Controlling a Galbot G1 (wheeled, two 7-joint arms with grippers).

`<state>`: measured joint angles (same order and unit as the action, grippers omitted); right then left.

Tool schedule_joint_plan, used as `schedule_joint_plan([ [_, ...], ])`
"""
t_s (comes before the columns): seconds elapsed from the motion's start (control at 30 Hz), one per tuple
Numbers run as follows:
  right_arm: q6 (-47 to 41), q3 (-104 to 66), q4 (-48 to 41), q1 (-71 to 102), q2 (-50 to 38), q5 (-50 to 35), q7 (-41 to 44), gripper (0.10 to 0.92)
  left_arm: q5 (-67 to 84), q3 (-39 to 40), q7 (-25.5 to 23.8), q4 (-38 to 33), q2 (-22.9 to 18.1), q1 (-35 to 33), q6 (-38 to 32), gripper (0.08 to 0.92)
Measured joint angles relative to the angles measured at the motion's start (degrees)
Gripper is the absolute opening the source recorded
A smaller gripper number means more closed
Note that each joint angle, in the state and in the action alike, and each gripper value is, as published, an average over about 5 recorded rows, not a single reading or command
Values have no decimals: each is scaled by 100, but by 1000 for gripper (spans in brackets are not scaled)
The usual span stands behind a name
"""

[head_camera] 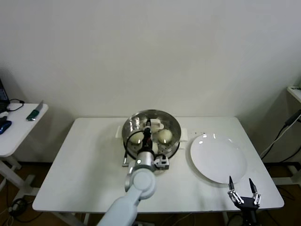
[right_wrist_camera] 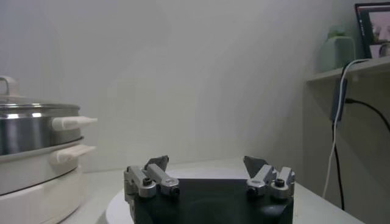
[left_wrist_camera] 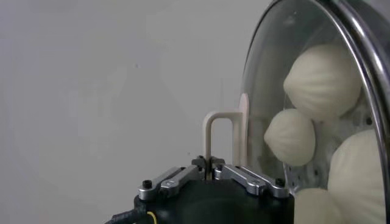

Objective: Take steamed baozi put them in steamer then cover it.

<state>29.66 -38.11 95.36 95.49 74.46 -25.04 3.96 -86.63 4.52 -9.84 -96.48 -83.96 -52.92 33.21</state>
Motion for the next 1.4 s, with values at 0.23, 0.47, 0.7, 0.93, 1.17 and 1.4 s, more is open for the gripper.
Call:
schedule_joint_plan([
  [0.23,8,0,0,-2,19,5,0,823,-8,0,21,44,-29,-10,-2,134],
  [0.47,8,0,2,9,18,7,0,823,55,-3,28,20,7,-12,-12,153],
  [0.7,-21,-1,3,-16,23,14,4,823,159,50,-1,-88,33,1,34,330],
  [0.93,-40,9,14,-13,12,18,52,823,394,164,-13,-230,132,42,115,529],
  [1.17,-74,39,-5,-32,3,56,147,823,812,302,-78,-589,424,81,266,736],
  [1.4,-156,100,-47,-98,64,140,203,823,1341,275,-65,-1185,919,-67,329,821],
])
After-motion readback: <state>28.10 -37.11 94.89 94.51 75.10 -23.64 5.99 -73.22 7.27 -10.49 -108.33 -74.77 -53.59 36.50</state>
